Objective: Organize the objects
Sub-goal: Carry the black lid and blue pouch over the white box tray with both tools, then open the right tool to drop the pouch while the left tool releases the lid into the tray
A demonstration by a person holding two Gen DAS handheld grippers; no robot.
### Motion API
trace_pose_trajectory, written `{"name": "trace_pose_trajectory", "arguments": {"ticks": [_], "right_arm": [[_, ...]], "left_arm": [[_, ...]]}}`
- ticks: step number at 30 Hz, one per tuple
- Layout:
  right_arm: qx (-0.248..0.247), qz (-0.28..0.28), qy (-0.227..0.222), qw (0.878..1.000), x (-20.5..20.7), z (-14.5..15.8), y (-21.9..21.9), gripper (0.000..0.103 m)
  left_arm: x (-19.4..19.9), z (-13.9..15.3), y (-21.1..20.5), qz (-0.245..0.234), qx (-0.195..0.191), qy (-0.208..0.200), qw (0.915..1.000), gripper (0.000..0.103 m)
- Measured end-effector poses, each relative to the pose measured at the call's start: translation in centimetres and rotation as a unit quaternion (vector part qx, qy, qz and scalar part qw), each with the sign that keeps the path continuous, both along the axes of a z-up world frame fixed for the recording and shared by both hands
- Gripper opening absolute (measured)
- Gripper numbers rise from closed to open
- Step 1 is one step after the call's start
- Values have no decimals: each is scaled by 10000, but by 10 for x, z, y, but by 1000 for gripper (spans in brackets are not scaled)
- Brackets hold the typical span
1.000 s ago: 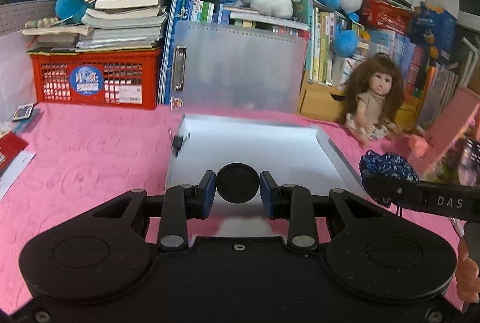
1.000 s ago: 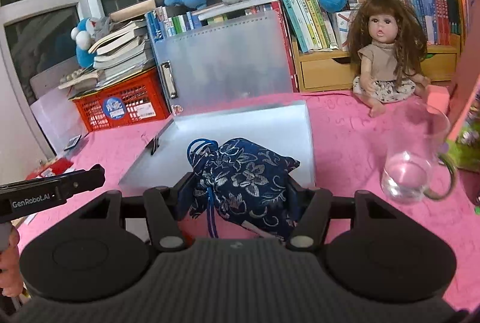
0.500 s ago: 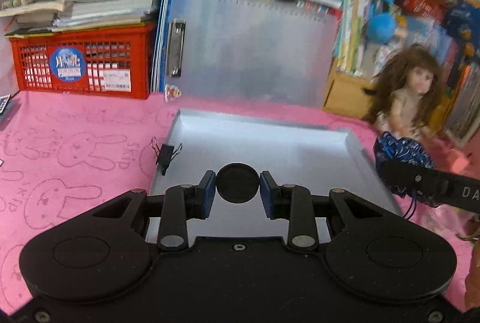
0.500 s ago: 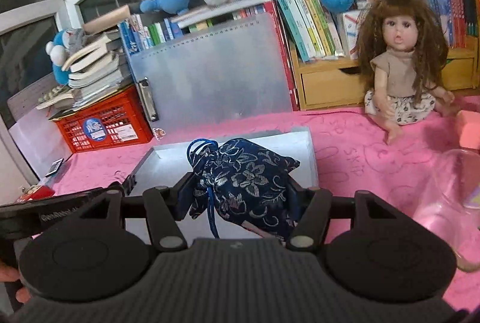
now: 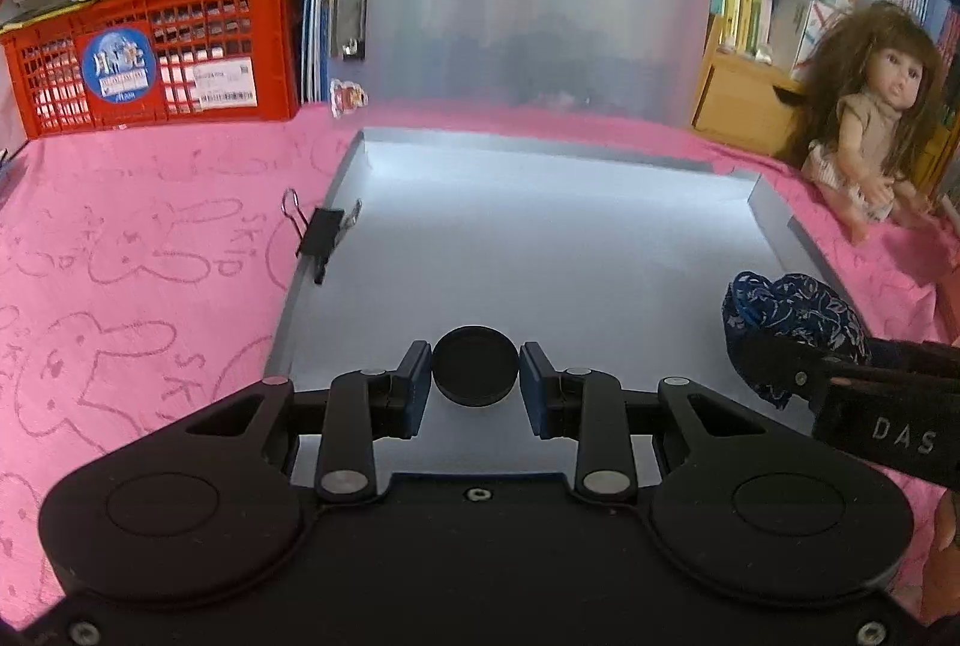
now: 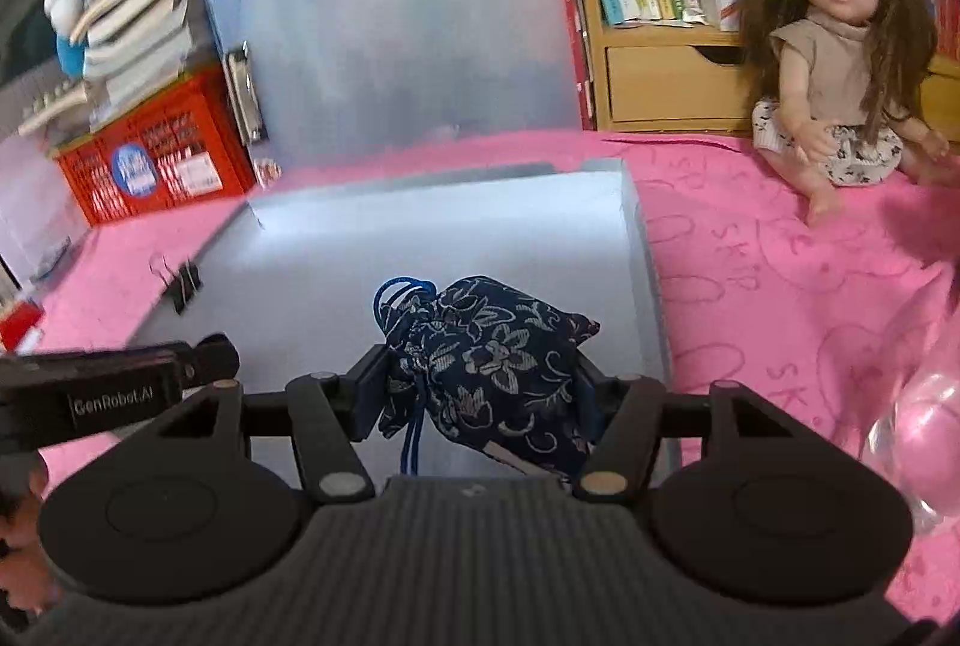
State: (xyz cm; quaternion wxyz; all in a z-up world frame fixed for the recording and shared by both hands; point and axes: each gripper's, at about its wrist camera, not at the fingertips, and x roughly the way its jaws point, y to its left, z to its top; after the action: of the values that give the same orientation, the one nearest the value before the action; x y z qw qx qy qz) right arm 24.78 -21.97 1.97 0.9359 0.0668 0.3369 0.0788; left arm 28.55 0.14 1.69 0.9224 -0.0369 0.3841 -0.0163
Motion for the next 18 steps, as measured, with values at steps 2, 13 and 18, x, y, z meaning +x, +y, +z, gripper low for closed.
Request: {"name": "trace_pose_trajectory", "arguments": {"ticks": [2,13,18], "right_arm": [[-83,48,44,9999,1,-2,3,63],[-387,198,172,9989,2,-12,13,65],[-278,216,107,9993,0,-11,13,84]], "left_arm": [[3,-4,0,-5,13,134,9999,30],[1,-10,-8,-135,287,117,9994,31],[-1,-5,-8,-196,237,97,9995,46]]}}
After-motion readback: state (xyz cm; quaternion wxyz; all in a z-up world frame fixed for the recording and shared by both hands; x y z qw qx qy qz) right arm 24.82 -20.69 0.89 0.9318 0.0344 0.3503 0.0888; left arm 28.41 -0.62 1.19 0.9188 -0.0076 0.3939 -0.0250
